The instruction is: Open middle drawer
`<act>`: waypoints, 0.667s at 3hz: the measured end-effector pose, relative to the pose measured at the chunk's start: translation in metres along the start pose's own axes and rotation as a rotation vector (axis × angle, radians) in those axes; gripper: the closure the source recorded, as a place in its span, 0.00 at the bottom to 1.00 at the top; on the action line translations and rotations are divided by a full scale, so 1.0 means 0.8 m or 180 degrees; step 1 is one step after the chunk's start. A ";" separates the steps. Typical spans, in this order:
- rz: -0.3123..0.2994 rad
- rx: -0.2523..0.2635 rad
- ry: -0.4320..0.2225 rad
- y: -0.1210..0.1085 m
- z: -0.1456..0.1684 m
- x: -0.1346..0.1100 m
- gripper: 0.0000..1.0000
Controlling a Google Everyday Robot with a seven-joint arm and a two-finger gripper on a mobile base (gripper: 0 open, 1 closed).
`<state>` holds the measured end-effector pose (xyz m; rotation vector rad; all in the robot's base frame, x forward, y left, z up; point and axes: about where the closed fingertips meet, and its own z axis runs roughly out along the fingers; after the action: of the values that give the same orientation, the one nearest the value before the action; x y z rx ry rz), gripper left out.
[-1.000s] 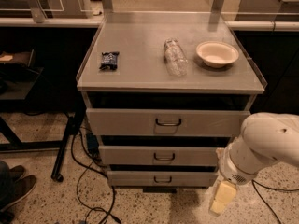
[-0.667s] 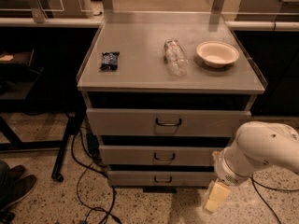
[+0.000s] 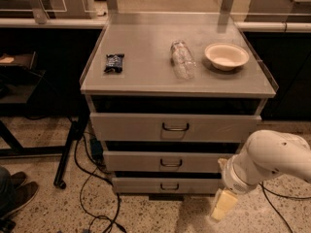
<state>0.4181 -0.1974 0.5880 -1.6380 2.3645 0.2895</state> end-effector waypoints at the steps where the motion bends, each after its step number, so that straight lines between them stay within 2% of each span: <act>1: -0.0011 0.0002 -0.0118 -0.012 0.020 -0.001 0.00; 2: -0.0033 -0.0018 -0.0402 -0.049 0.063 -0.011 0.00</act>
Offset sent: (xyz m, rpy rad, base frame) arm 0.0450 0.0082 -0.0383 0.1374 -0.0612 -0.0010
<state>0.4626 -0.1884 0.5419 -1.5847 2.2635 0.3861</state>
